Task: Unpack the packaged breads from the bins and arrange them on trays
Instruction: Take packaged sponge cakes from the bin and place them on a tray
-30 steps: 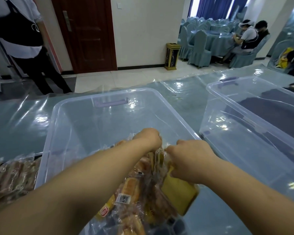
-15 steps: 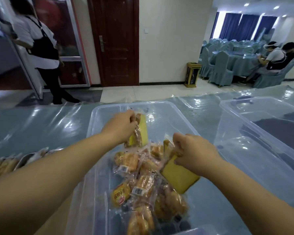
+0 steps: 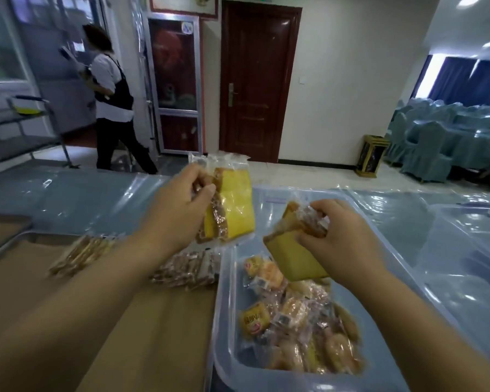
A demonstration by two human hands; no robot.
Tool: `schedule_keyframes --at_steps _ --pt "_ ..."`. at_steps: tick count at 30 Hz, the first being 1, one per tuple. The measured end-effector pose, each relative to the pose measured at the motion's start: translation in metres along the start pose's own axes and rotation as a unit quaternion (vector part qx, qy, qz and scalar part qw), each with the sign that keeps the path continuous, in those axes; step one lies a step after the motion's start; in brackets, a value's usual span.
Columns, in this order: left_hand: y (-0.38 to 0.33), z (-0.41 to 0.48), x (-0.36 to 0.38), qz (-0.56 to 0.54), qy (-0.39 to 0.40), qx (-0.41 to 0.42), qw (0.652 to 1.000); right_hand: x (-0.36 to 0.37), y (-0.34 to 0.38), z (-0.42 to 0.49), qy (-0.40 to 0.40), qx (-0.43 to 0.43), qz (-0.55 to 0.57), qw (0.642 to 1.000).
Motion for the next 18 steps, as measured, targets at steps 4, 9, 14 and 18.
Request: schedule_keyframes --at_steps 4,9,14,18 --pt "0.018 -0.025 -0.061 -0.016 -0.041 -0.007 0.999 0.012 0.065 0.001 -0.073 -0.073 0.03 0.994" --pt "0.065 -0.068 -0.142 0.004 -0.067 -0.022 0.997 0.049 0.15 -0.006 -0.117 -0.109 0.066 0.985" --pt "0.142 -0.12 -0.21 0.009 -0.055 -0.071 0.996 0.11 0.223 -0.017 -0.086 -0.112 0.085 0.986" --pt "0.202 -0.157 -0.242 0.031 -0.023 -0.128 0.991 0.173 0.26 -0.025 -0.008 -0.097 0.074 0.992"
Point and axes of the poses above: each hand's wrist, its own z-axis towards the middle knuckle, its own x-axis out of the palm, y = z × x, the point moved 3 cm from there along z, towards the middle knuckle, and after that the axes turned 10 degrees about y, right-handed, at the moved point
